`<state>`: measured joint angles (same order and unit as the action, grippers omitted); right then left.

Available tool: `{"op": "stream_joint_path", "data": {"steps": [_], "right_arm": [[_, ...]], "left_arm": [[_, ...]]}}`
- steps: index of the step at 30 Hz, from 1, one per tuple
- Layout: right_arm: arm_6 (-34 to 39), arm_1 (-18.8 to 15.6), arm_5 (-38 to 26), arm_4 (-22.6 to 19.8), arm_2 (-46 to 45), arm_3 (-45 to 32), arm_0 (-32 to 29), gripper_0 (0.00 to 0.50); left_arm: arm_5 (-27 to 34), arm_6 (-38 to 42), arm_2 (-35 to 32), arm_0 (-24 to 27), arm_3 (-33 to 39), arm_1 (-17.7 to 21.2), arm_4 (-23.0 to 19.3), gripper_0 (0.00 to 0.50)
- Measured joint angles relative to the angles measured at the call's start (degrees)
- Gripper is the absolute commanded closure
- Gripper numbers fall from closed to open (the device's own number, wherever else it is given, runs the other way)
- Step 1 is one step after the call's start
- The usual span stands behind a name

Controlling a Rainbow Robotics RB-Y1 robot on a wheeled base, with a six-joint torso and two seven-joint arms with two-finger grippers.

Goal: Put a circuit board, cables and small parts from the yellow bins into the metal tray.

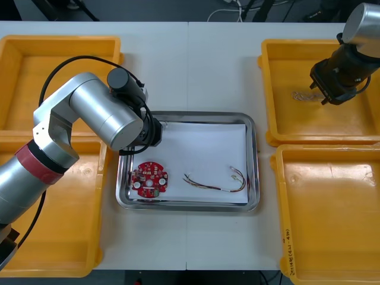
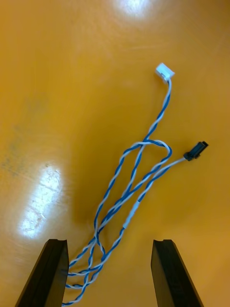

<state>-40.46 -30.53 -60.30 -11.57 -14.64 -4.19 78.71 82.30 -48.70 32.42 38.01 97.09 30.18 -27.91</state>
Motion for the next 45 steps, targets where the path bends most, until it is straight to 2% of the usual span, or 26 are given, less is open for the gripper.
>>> {"op": "stream_joint_path", "data": {"steps": [2,11,23,27,35,45], "right_arm": [[0.0,0.0,0.86,0.09,0.0,0.0,0.0,0.0],[-0.14,-0.17,5.04,0.51,0.0,0.02,0.0,0.0],[-2.37,-0.26,5.18,0.47,0.0,0.04,-0.55,0.0],[-2.37,-0.26,5.2,0.38,-0.03,0.04,-1.32,0.0],[-2.37,-0.26,5.25,-0.21,-0.18,0.04,-2.97,0.0],[-2.38,-0.5,5.86,-4.27,-0.2,-0.05,-3.67,0.0]], "left_arm": [[-0.21,0.0,0.0,0.0,0.0,0.0,-0.01,0.215],[-0.56,0.0,0.0,0.0,0.11,0.02,-0.17,0.007],[-0.08,0.01,-0.07,0.0,2.55,0.78,-1.09,0.0],[4.35,0.01,-0.69,0.01,5.07,1.15,-1.74,0.0],[13.74,0.01,-5.69,0.72,8.81,1.85,-6.24,0.0],[18.03,0.0,-12.89,3.29,8.82,4.11,-11.24,0.0]]}}
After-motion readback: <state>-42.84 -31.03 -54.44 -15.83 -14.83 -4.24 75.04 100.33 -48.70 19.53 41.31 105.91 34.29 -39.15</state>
